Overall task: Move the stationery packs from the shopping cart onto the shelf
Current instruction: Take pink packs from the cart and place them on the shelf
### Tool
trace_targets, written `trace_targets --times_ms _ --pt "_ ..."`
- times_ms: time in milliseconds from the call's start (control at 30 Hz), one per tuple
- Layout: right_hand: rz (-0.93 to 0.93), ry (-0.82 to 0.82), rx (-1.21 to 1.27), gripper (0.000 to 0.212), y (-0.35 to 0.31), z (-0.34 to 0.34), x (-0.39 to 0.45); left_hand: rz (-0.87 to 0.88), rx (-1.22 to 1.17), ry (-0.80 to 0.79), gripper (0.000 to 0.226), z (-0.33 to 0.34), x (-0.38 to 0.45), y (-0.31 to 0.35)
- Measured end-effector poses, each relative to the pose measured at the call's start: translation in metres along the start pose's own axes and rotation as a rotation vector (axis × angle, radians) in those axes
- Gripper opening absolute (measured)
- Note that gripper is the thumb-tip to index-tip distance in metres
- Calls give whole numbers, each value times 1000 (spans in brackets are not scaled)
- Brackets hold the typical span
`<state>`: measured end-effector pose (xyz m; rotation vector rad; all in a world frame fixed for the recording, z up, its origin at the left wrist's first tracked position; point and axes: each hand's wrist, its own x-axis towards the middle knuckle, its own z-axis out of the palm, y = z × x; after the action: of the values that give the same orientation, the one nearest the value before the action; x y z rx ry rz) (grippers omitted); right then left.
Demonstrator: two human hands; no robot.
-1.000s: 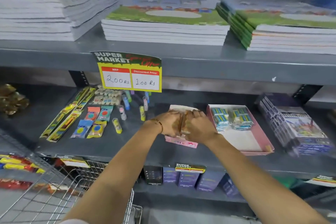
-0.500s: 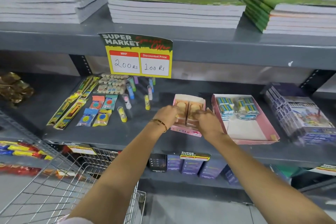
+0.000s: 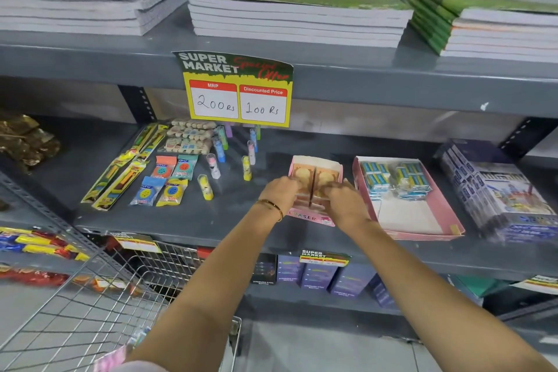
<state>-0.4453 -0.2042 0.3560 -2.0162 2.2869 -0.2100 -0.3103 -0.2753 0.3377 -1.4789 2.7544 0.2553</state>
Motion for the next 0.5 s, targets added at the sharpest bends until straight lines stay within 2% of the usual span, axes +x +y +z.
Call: trace_targets --times_ms 333,400,500 --pt "30 -54 -26 37 -7 -4 -6 8 -3 3 30 0 -5 1" --pt "15 -24 -28 35 -9 -4 -7 11 -34 10 36 -2 -8 4" --pt "-53 84 17 38 -18 -1 -8 13 -86 101 53 -1 -20 3"
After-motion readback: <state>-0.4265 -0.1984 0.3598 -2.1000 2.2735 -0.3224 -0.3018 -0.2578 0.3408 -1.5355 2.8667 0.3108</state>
